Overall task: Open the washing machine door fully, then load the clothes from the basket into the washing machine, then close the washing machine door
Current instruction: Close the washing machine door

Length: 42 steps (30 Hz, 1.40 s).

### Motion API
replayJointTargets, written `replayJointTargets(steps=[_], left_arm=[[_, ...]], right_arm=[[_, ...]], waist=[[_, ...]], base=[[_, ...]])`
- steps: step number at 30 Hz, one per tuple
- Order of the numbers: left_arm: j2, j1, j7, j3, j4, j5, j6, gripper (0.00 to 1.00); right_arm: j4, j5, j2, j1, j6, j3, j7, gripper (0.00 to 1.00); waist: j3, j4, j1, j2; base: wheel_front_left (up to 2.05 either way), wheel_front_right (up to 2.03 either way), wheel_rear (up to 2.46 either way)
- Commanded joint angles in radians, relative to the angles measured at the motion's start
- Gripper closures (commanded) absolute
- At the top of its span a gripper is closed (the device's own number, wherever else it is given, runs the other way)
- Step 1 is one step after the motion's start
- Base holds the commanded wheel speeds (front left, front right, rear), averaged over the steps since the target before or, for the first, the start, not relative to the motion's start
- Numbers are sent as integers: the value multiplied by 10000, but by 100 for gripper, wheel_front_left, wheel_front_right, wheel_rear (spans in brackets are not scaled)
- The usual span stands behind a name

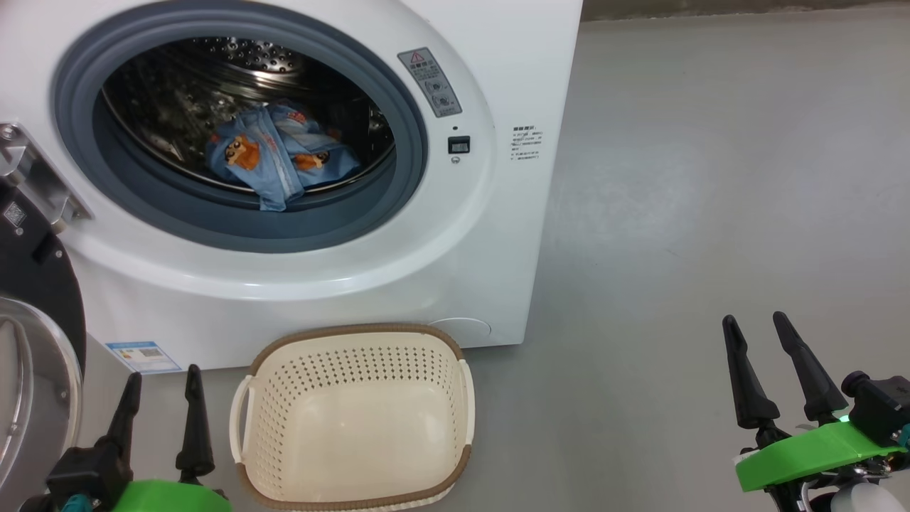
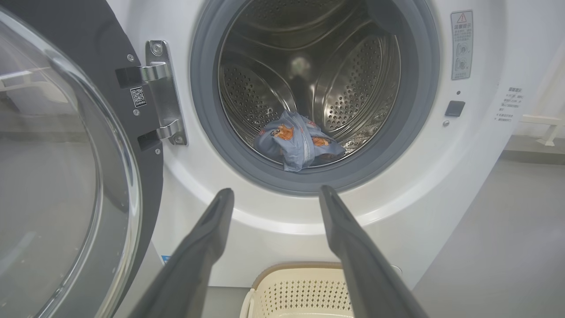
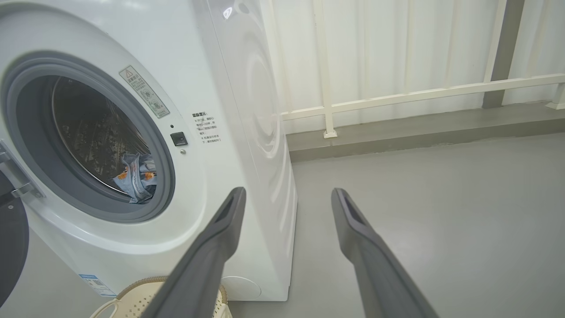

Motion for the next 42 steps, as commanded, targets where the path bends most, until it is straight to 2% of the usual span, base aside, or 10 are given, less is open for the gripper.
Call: replayJointTargets(steps=[1, 9, 23, 34, 42], left_arm=[[137, -111, -63, 293, -265, 25, -15, 0], [111, -132, -63, 265, -302, -2, -49, 0], [85, -104, -63, 84, -312, -256, -121, 0], [82, -52, -63, -10, -486, -224, -143, 0], [68, 79, -63, 33, -685, -294, -145, 0]], right_arm=[[-262, -75, -152, -60, 56, 186, -78, 0], [-272, -86, -131, -80, 56, 169, -78, 0], [-276, -75, -119, -95, 56, 147, -78, 0], [-286, -69, -160, -77, 56, 163, -78, 0], [-414, -106, -222, -127, 56, 311, -78, 0]], waist=[[12, 2, 0, 0], [78, 24, 0, 0], [101, 76, 0, 0], [125, 127, 0, 0], [140, 631, 0, 0]], base=[[0, 0, 0], [-25, 25, 0], [-103, 103, 0], [-10, 10, 0], [0, 0, 0]])
